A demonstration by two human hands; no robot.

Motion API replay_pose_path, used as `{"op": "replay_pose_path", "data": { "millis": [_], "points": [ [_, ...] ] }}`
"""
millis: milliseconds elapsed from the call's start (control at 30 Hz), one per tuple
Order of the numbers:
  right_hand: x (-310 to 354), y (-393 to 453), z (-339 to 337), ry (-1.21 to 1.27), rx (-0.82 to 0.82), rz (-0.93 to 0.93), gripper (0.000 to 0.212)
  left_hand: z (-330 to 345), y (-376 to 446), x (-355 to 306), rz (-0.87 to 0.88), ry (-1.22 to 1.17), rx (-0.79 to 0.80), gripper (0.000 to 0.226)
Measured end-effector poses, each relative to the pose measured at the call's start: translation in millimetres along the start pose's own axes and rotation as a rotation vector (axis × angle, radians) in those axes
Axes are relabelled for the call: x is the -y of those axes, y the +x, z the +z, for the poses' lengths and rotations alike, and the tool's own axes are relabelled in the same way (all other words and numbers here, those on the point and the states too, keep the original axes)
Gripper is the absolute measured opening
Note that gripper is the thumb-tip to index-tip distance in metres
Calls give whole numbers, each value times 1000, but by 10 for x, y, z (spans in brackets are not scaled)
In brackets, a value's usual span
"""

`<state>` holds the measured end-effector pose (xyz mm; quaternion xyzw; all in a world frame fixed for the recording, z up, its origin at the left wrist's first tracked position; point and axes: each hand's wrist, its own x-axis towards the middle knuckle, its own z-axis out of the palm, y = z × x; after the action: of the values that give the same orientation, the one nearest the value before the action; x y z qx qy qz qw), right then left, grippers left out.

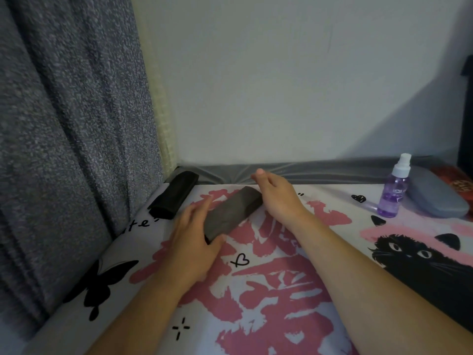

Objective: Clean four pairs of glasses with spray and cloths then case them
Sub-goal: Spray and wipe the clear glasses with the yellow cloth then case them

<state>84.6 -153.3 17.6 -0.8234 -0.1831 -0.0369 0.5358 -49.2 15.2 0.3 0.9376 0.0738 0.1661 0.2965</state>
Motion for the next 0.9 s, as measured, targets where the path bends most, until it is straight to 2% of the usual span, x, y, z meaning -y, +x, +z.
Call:
{"op": "replay_pose_path", "data": {
  "millis": [67,100,133,233,300,367,467,533,667,733,833,900],
  "points": [
    [48,-8,-9,-16,0,-17,48,-26,6,29,-126,-50,-30,91],
    [82,-20,-11,0,32,-21,39,-41,21,50,-156,-69,-25,95],
    [137,-53,-21,12,90,-20,39,-48,36,83,-164,-111,-25,95],
    [289,-179,-43,-30,320,34,69,-98,37,157,-185,-302,-47,86],
    [390,-241,-134,-170,458,7,74,-139,25,174,-180,-441,-44,81],
    [471,-302,-311,-381,527,-94,70,-164,20,160,-131,-554,-28,76],
    [439,-483,-602,-624,436,-227,62,-164,-25,82,-27,-683,26,71],
    [317,-694,-778,-656,360,-283,62,-156,-76,-25,49,-759,71,66],
    [96,-1192,-1085,-560,201,-386,48,-73,-138,-224,149,-777,150,56],
    [67,-1368,-1248,-514,77,-408,43,-22,-124,-415,166,-736,131,56],
    [74,-1489,-1537,-319,-120,-299,40,98,-16,-884,167,-770,-23,44],
    [122,-1511,-1754,-131,-280,-190,36,305,113,-1258,135,-731,-40,43]
  ]
}}
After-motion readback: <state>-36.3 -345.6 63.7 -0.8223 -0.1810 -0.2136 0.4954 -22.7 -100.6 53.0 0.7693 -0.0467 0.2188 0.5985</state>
